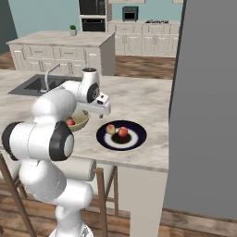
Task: Take the fruits from the plate on the dining counter and place two fruits in each bowl.
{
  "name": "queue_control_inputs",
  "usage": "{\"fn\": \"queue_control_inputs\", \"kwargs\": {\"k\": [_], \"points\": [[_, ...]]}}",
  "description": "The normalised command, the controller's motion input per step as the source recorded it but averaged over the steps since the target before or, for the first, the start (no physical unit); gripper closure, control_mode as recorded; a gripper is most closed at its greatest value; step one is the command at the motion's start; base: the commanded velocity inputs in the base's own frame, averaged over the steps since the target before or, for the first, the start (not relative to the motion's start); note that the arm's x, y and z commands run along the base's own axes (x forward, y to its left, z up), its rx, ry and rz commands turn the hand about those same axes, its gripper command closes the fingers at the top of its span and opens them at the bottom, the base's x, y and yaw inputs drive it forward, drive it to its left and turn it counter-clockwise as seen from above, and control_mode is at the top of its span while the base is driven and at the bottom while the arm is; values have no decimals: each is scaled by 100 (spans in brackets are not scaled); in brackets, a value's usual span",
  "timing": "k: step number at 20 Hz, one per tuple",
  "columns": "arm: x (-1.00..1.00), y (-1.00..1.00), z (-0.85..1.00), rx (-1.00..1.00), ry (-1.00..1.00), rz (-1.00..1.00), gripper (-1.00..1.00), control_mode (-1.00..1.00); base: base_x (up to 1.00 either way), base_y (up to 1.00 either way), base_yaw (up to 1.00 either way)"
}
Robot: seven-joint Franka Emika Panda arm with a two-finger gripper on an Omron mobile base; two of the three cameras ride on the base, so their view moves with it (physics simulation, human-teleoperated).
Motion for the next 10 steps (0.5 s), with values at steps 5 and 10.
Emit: {"fn": "queue_control_inputs", "kwargs": {"k": [5,10], "points": [[-66,-64,0,0,0,7,-100,-100,0,0,0],[57,-16,0,-9,17,1,-100,-100,0,0,0]]}}
